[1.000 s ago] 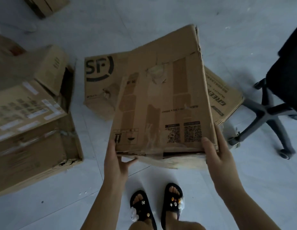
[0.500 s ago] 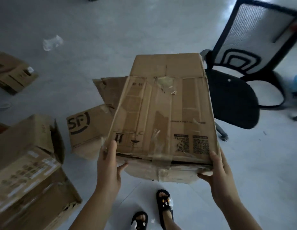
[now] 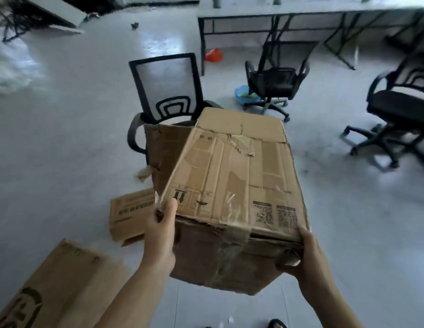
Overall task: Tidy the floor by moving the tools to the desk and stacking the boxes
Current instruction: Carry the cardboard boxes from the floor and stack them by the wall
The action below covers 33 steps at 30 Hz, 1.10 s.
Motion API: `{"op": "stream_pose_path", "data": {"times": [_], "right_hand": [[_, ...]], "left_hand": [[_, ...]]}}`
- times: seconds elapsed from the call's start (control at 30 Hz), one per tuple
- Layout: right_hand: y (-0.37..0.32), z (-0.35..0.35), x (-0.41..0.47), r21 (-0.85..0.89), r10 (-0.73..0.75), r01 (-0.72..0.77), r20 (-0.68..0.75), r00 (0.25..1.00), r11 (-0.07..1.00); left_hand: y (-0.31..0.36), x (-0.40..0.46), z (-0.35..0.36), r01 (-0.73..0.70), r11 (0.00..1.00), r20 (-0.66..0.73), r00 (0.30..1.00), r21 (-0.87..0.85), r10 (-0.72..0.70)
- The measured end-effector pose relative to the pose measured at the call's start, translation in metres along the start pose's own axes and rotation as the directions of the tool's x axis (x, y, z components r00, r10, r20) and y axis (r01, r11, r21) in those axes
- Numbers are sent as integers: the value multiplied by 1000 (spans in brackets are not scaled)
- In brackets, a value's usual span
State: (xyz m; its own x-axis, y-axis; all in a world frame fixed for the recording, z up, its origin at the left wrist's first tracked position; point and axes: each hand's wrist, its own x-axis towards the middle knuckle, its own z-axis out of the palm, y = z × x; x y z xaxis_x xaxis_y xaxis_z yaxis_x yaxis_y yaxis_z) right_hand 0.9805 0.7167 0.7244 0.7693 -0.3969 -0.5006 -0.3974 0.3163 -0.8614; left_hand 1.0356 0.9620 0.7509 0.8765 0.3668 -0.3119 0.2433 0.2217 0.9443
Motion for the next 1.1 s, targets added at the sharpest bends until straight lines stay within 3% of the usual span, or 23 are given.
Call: {"op": "stream_pose_path", "data": {"times": [0.17,0.3,0.47,0.67,0.77,1.1], "right_hand": [[-2,-130,-30,179,13,40,-283,959,983],[-7,-239,-66,279,9,141,-475,880,950],[-7,-383,-116,292,-20,279,-656,754,915],[1,-512,-173,217,-71,392,-795,602,894],[6,-554,-195,196,-86,419,-821,565,887],[0,-673,-195,221,-29,467,-882,471,856]], "left_hand": [[-15,-63,122,-19,988,300,954,154,-28],[-49,-135,214,-2,980,525,844,201,-106],[-99,-264,307,-2,975,699,697,222,-158],[-144,-391,382,-5,957,815,525,289,-243],[-158,-438,410,-20,949,850,452,313,-271],[-197,-533,508,-26,923,864,363,384,-349]]}}
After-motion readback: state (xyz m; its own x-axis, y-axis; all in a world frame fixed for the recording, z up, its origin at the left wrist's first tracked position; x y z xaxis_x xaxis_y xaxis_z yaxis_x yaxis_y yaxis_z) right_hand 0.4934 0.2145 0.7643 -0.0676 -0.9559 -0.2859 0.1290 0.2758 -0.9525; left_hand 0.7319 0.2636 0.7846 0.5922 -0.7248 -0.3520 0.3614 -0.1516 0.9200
